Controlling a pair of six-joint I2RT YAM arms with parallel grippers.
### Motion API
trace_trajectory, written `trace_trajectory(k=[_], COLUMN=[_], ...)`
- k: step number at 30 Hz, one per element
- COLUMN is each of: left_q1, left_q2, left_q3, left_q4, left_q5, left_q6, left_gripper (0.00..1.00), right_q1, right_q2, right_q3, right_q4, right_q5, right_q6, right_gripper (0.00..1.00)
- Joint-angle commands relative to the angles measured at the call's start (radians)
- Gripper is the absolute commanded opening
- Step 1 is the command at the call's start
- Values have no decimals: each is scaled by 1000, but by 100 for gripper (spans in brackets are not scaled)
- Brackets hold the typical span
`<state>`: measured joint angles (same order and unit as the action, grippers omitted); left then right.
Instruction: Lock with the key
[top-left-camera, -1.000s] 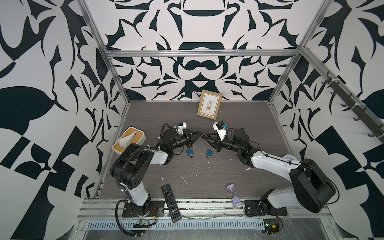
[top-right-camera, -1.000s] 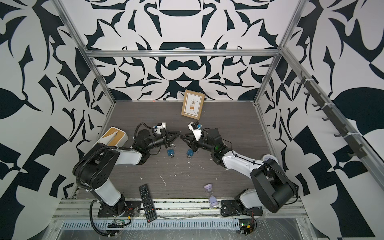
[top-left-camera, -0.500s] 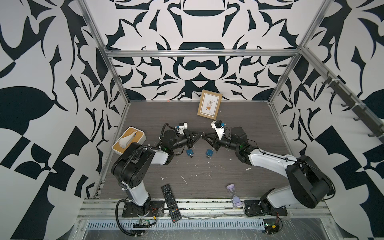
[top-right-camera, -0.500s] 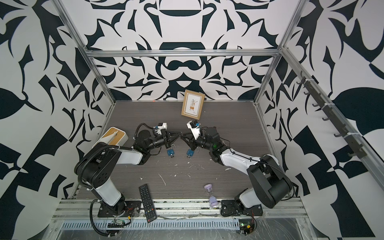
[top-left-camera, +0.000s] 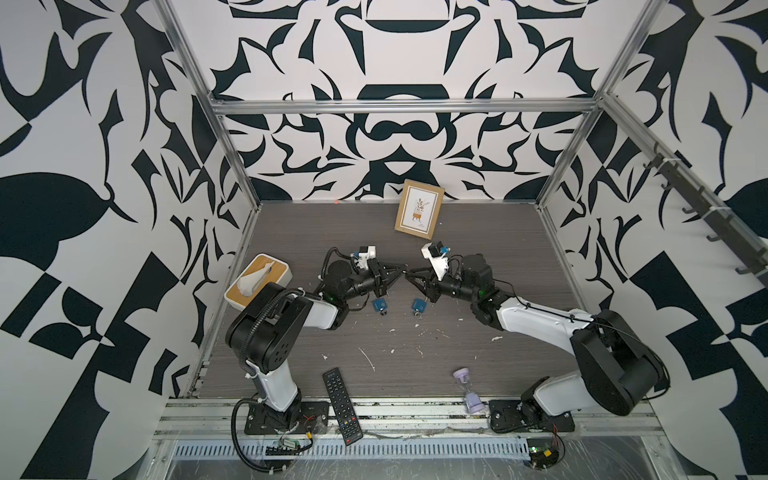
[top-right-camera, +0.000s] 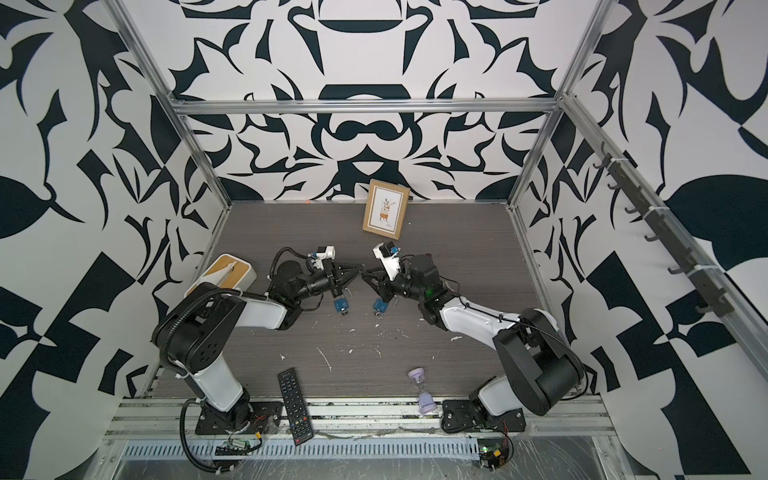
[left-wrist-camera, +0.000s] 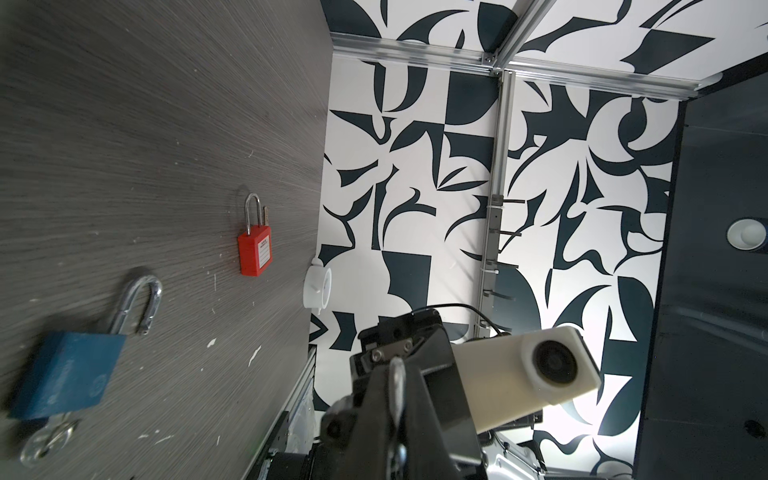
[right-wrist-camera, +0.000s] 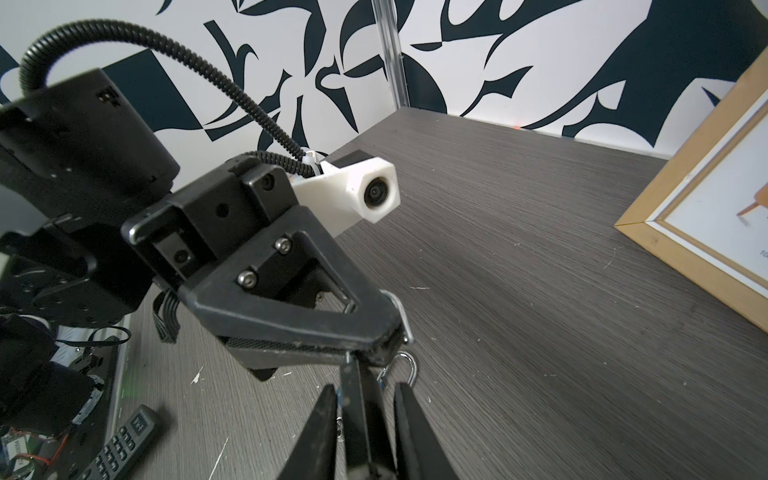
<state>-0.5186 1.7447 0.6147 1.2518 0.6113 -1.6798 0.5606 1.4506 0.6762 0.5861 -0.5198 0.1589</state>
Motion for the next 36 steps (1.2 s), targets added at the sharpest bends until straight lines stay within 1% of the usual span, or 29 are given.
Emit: trace_trajectory(k=[1, 4, 6, 11, 12, 20, 27, 30, 33, 34, 36], left_q1=[-7, -10, -10, -10, -10, -10, -12, -13, -17, -16, -18], left_q2=[15, 21, 18, 13, 14, 18, 19, 25, 28, 28, 32], left_q3=[17, 19, 13, 14, 15, 18, 22, 22, 22, 22, 21], left_q4=[58, 63, 65, 69, 71, 82, 96, 97, 97, 97, 97], left_q5=[18, 20, 13, 13, 12, 9, 11, 15, 15, 15, 16], left_q6=[-15, -16, -18, -21, -23, -28, -40, -39, -40, -37, -38], left_gripper=[0, 0, 0, 0, 0, 0, 0, 0, 0, 0, 0], right_q1=[5, 5, 4, 4, 5, 4, 5, 4, 4, 4, 4], right_q2=[-38, -32, -26, -10, -10, -12, 2, 1, -4, -6, -13], right_q3=[-2, -2, 0, 2, -2, -13, -33, -36, -38, -38, -38], right_q4=[28, 46, 47, 49, 55, 38, 66, 86, 95, 96, 89], right_q5=[-9, -8, -12, -22, -20, -17, -2, 4, 4, 4, 8], right_q6=[11, 27, 35, 59, 63, 57, 64, 73, 79, 79, 80], right_gripper=[21, 14, 14, 25, 26, 27, 28, 26, 21, 21, 25])
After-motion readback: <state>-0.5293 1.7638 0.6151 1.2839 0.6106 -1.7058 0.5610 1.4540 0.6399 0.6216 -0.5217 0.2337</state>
